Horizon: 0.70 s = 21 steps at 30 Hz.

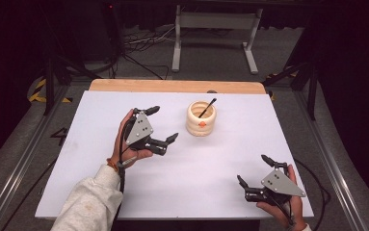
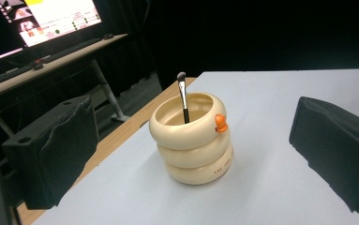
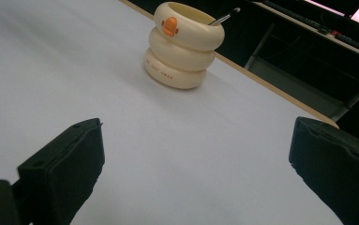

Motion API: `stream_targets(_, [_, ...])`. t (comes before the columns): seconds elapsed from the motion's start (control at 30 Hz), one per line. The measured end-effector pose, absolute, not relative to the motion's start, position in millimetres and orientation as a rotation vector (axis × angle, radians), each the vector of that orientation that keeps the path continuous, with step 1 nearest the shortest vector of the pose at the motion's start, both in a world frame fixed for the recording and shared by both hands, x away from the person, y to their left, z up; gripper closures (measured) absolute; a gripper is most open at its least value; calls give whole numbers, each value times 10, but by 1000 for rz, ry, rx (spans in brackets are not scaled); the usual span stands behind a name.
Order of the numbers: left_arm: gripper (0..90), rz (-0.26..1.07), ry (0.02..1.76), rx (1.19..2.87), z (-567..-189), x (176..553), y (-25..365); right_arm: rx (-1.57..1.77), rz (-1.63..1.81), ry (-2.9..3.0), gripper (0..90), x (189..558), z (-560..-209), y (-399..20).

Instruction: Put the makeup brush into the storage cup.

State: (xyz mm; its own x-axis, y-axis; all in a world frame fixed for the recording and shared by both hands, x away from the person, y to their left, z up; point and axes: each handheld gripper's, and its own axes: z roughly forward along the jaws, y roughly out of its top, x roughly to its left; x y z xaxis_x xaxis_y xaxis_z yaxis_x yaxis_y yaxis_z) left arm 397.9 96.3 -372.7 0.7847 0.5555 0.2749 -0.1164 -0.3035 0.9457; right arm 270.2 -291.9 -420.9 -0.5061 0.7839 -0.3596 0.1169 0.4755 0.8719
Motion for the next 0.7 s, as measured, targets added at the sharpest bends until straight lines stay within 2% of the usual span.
stream_targets(0.7, [41, 695, 372, 1774, -3858, 3884, 1143, 751, 1053, 1927, 44, 2702, -4215, -2913])
